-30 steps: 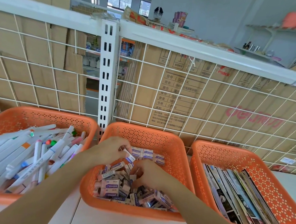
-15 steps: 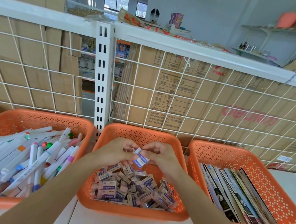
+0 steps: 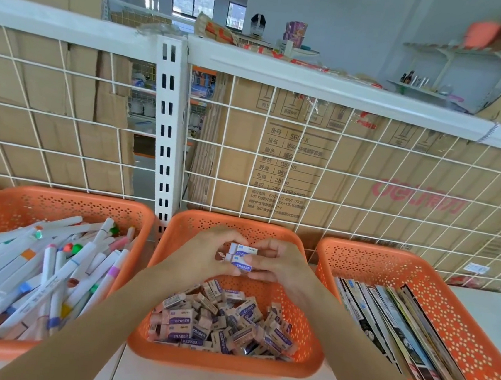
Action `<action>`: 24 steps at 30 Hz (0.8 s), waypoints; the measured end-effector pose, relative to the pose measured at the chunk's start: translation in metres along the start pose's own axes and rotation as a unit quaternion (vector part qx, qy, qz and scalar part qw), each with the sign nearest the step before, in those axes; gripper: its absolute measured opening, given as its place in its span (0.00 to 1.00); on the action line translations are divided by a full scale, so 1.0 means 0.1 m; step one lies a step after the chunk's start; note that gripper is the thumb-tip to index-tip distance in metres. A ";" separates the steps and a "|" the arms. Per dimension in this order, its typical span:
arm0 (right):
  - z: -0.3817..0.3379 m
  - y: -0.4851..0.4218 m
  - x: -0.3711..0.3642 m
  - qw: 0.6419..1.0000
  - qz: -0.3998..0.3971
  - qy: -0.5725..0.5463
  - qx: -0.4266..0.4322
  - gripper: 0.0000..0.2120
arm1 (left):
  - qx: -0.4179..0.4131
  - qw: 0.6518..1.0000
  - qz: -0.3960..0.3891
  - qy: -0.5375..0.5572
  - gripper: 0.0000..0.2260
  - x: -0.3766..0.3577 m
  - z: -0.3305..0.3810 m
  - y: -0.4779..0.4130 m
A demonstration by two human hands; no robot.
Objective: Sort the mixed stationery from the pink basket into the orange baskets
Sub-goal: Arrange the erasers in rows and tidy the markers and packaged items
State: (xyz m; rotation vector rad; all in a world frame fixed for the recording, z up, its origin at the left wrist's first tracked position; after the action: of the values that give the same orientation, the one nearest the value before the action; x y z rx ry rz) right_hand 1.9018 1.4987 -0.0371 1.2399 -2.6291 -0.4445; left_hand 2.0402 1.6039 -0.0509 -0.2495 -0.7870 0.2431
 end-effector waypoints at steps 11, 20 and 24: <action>0.06 -0.04 0.41 0.867 0.308 0.345 0.187 0.11 | -0.002 0.982 -0.077 -0.171 0.17 -0.27 0.01 -0.48; 0.25 -0.09 0.43 0.867 0.329 0.332 0.171 0.11 | 0.027 0.975 -0.152 -0.161 0.13 -0.63 -0.23 -0.75; 0.27 -0.10 0.44 0.868 0.326 0.331 0.176 0.10 | 0.013 0.972 -0.165 -0.169 0.13 -0.71 -0.27 -0.74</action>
State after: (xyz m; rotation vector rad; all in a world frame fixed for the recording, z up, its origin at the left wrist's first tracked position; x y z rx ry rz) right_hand 1.8736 1.4634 -0.0636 0.3668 -2.3288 0.5113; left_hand 2.0201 1.5090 -0.0934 -0.0492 -1.1473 -0.0213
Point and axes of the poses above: each hand's wrist, its own y-axis away from the middle knuckle, its own x-axis out of the back of the hand, z = x × y, the point moved 1 cm from there along -y, towards the middle knuckle, and after that the axes turned 9 degrees about -x, right-handed, at the moved point
